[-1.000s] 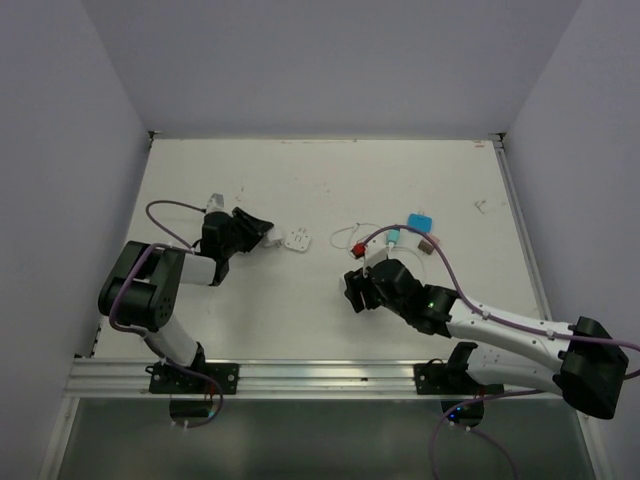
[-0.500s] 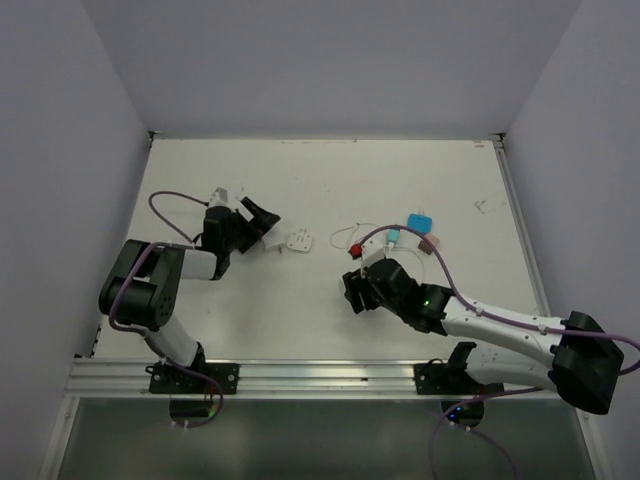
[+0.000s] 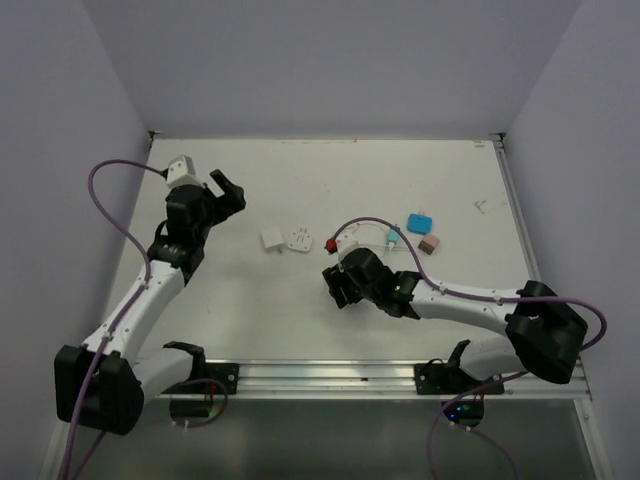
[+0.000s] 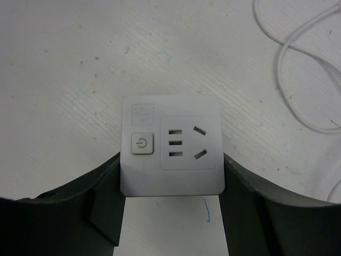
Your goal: Pull the plug off the socket
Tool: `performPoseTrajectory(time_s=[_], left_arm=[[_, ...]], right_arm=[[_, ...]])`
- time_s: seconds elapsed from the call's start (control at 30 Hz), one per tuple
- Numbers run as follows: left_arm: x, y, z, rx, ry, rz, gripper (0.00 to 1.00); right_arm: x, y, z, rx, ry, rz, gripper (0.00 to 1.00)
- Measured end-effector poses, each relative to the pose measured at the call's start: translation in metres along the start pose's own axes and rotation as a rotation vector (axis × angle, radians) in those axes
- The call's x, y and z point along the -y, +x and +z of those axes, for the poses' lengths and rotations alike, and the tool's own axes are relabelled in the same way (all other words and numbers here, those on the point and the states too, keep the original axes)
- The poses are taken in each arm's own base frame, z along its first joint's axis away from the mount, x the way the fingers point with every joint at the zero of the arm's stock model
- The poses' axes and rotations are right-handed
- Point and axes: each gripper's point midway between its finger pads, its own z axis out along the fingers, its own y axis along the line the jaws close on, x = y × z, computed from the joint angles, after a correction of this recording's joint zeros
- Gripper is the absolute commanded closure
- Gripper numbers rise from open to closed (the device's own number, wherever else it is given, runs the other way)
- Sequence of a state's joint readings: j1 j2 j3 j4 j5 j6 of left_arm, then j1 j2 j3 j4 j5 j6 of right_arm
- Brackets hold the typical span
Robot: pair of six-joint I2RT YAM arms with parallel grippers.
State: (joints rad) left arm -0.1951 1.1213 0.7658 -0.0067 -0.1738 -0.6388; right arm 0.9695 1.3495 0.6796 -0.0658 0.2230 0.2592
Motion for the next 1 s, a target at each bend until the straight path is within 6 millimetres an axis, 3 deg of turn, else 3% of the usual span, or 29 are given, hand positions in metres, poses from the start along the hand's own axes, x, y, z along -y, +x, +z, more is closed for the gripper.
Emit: performPoseTrajectory(time_s=[0.07, 0.17, 0.2, 0.27, 0.3, 0.4, 0.43, 0.57, 0.77, 0.87, 1.0], left_arm=[[0.002, -0.020, -0.020, 0.045, 0.001, 0.042, 0.00], [0.001, -0.040, -0.049, 0.085, -0.001, 0.102, 0.00], [0.001, -0.044, -0.057, 0.092, -0.002, 0.119, 0.01], [-0.002, -0.053, -0.077, 0.113, -0.006, 0.154, 0.00], [-0.003, -0.058, -0.086, 0.126, -0.008, 0.168, 0.00], [-0.003, -0.072, -0.112, 0.169, -0.007, 0.198, 0.00], [-0.003, -0.076, -0.118, 0.179, -0.006, 0.205, 0.00], [0.000, -0.091, -0.136, 0.222, 0.003, 0.215, 0.00], [0.002, -0.097, -0.144, 0.219, 0.001, 0.224, 0.00], [0.004, -0.104, -0.151, 0.225, 0.003, 0.231, 0.00], [0.012, -0.121, -0.169, 0.263, 0.019, 0.234, 0.00]], right_arm=[[-0.001, 0.002, 0.003, -0.012, -0.006, -0.007, 0.93], [-0.005, 0.006, 0.003, -0.027, -0.030, -0.017, 0.75], [-0.006, 0.006, 0.003, -0.030, -0.036, -0.019, 0.63], [-0.008, 0.008, 0.002, -0.037, -0.052, -0.020, 0.47], [-0.009, 0.009, 0.001, -0.042, -0.054, -0.021, 0.32], [-0.010, 0.012, -0.006, -0.059, -0.070, -0.024, 0.09], [-0.010, 0.011, -0.009, -0.059, -0.072, -0.023, 0.05], [-0.010, 0.005, -0.019, -0.055, -0.080, -0.034, 0.01], [-0.013, -0.027, -0.038, -0.004, -0.090, -0.026, 0.01], [-0.007, -0.047, -0.058, 0.054, -0.068, -0.016, 0.01], [0.014, -0.090, -0.097, 0.170, 0.035, 0.011, 0.01]])
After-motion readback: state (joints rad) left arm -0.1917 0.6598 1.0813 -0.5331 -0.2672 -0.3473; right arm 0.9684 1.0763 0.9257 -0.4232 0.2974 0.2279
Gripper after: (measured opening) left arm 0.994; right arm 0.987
